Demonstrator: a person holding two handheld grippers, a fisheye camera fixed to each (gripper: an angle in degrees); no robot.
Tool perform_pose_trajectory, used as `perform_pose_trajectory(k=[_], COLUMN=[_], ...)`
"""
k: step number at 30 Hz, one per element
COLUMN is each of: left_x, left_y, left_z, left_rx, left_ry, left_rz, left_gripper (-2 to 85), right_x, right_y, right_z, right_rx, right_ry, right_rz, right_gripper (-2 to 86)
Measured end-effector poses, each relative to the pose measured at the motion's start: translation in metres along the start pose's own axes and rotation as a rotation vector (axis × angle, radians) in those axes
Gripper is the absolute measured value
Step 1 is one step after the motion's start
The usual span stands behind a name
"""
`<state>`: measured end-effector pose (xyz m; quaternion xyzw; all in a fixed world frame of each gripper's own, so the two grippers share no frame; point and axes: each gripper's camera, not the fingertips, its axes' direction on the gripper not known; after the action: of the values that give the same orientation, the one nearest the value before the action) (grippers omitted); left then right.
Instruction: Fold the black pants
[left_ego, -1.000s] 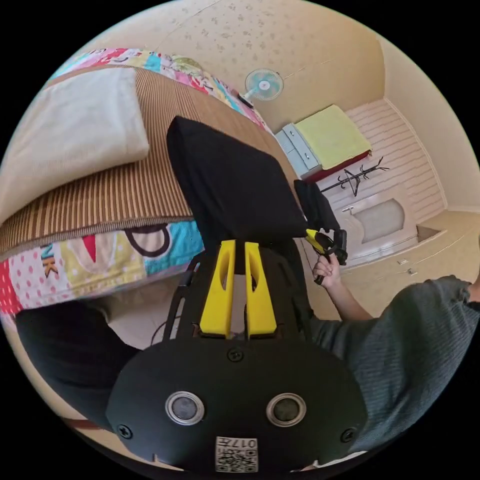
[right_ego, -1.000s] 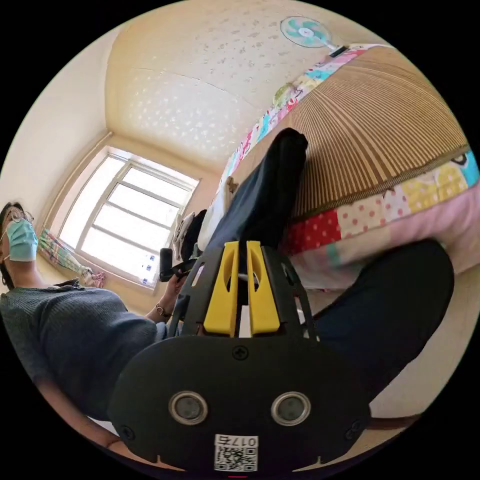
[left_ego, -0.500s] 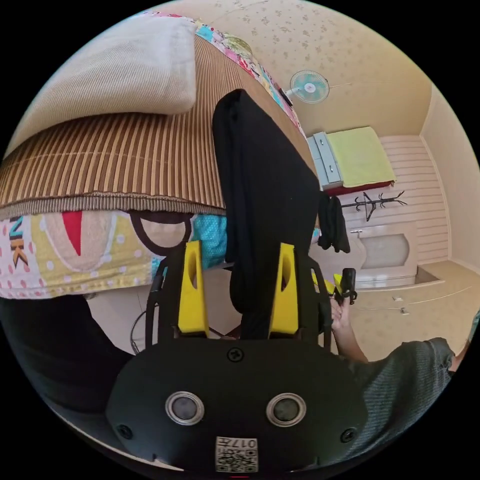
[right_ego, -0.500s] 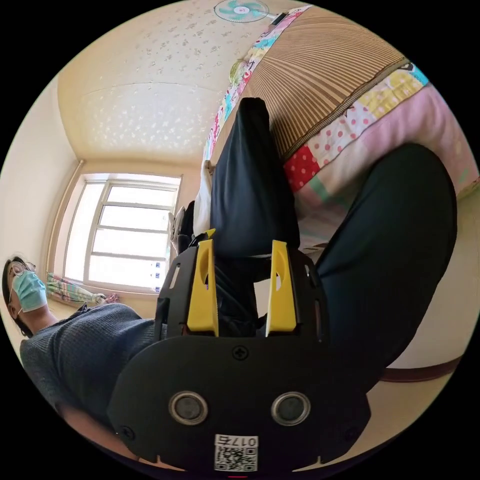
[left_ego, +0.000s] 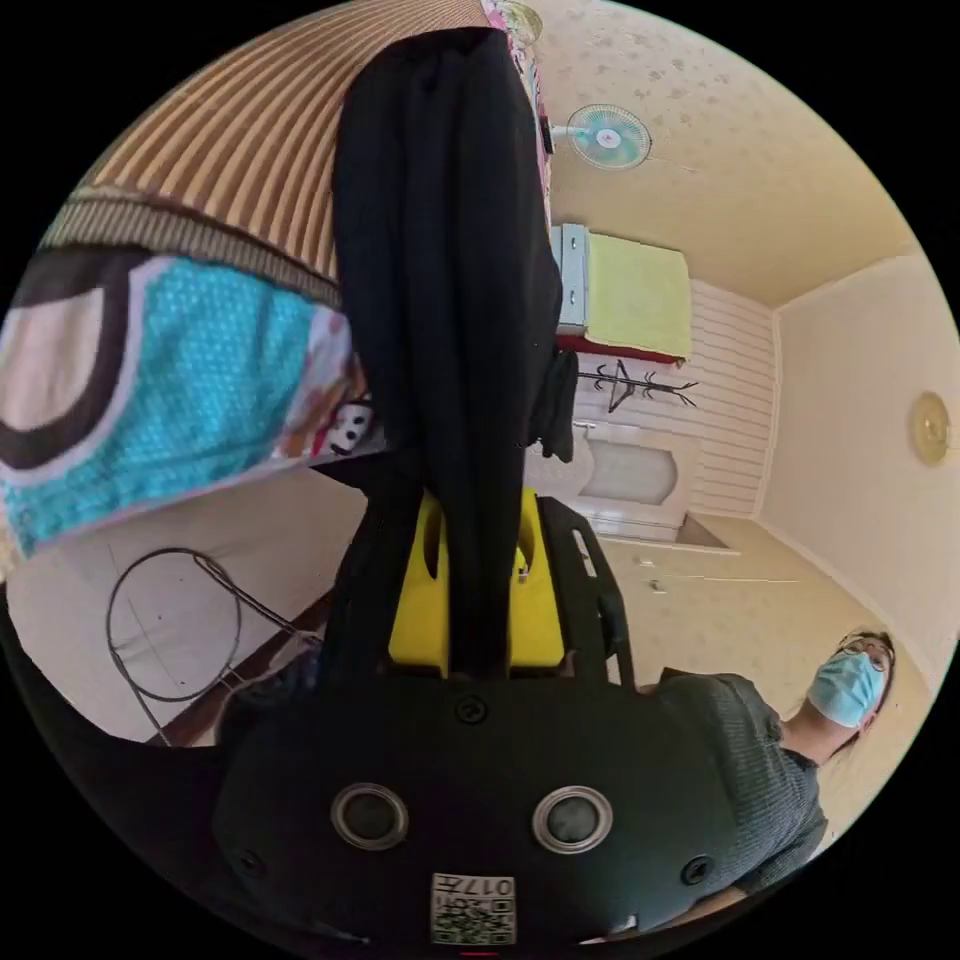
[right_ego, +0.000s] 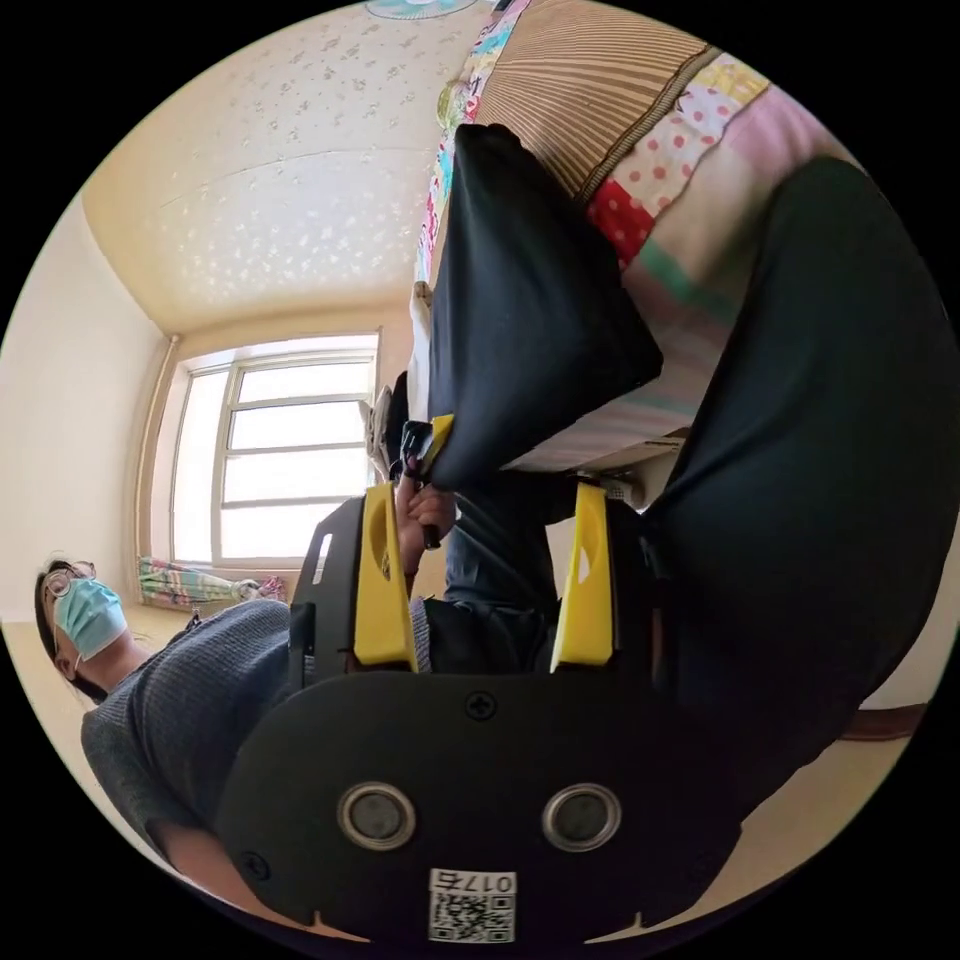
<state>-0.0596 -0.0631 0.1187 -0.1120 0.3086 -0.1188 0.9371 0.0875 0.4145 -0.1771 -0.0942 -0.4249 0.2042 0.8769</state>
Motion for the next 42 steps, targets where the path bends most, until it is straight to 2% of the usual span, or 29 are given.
perform_pose_trajectory(k=[3,5,6,7,9,13,17,21,25,29,32,34,39,42], left_x=[0.017,0.031,0.04,0.045,0.065,0.099,0.132,0.123,0.105,0.089,0.073,0.068,0.07,0.072], left_y=[0.012,0.019,0.023,0.025,0.03,0.033,0.057,0.074,0.079,0.081,0.078,0.075,0.069,0.067], left_z=[0.031,0.048,0.056,0.059,0.055,0.04,0.021,-0.002,-0.022,-0.032,-0.027,-0.02,0.011,0.024], left_rx=[-0.067,-0.119,-0.165,-0.183,-0.154,-0.145,-0.128,-0.052,0.039,0.128,0.151,0.151,0.132,0.151], left_ry=[0.164,0.142,0.082,0.043,-0.029,0.03,-0.079,-0.18,-0.173,-0.225,-0.223,-0.222,-0.342,-0.399], left_rz=[0.023,0.064,0.086,0.102,0.172,0.283,0.435,0.407,0.324,0.242,0.162,0.14,0.115,0.114], left_gripper=[6.6,6.3,6.2,6.2,6.3,8.0,6.2,6.4,6.5,6.5,6.6,6.8,8.3,8.6], right_x=[0.004,0.008,0.007,0.007,0.001,-0.038,-0.083,-0.145,-0.218,-0.198,-0.116,-0.042,-0.018,-0.035], right_y=[-0.013,-0.027,-0.038,-0.048,-0.06,-0.087,-0.124,-0.154,-0.157,-0.155,-0.147,-0.123,-0.054,-0.032], right_z=[0.004,0.003,-0.001,-0.005,-0.008,-0.033,-0.088,-0.204,-0.333,-0.426,-0.483,-0.502,-0.477,-0.436], right_rx=[0.055,0.107,0.154,0.18,0.152,0.162,0.242,0.425,0.586,0.788,0.933,1.004,1.158,1.09], right_ry=[-0.183,-0.289,-0.41,-0.448,-0.447,-0.408,-0.385,-0.334,-0.08,-0.017,0.017,0.113,0.126,0.364], right_rz=[-0.067,-0.09,-0.143,-0.136,-0.185,-0.348,-0.476,-0.646,-0.821,-0.672,-0.313,0.075,-0.018,-0.026], right_gripper=[29.9,30.7,31.1,29.6,27.7,24.0,21.7,19.6,17.8,16.3,15.0,12.6,9.3,8.4])
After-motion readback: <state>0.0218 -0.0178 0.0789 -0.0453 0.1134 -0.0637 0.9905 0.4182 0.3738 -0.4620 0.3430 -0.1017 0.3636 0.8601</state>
